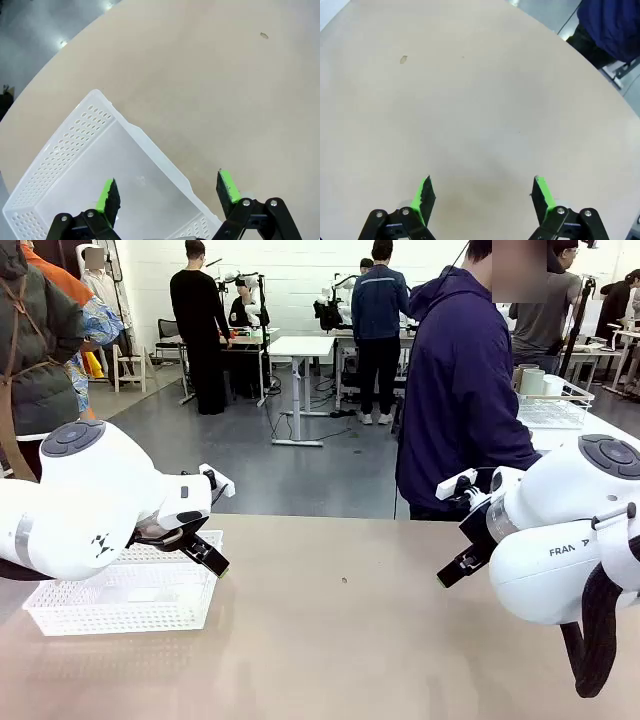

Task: Clean and organize the cups into the basket.
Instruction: Pick up the Organizing basket and move it to the center of the table, then pick up the Reusable plastic cup from the right side of the table and place it inside the Organizing basket.

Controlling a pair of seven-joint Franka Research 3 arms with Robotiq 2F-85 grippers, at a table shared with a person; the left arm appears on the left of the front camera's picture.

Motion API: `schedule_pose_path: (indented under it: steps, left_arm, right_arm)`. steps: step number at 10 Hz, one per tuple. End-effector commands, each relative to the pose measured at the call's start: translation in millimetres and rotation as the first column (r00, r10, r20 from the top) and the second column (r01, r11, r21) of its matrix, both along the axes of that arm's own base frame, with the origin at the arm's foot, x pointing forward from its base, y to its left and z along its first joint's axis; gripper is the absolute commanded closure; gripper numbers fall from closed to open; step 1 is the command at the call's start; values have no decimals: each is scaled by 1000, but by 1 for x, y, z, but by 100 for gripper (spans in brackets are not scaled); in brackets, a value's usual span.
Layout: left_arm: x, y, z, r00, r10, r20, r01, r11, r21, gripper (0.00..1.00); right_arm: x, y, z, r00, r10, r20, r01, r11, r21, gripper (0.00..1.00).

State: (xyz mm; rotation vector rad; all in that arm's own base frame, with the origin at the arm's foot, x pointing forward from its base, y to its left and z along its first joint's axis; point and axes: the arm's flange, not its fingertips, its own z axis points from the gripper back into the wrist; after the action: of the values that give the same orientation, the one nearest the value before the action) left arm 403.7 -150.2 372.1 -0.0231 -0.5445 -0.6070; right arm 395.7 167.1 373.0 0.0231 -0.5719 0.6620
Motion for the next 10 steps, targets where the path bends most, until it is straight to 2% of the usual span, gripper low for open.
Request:
schedule_pose_path:
  steps: [1,10]
  left_arm:
    - [0,0,0,1000,0,0,0,1000,0,0]
    - [0,0,0,1000,0,0,0,1000,0,0]
  right_arm:
    - [0,0,0,1000,0,0,0,1000,0,0]
    - [0,0,0,1000,0,0,0,1000,0,0]
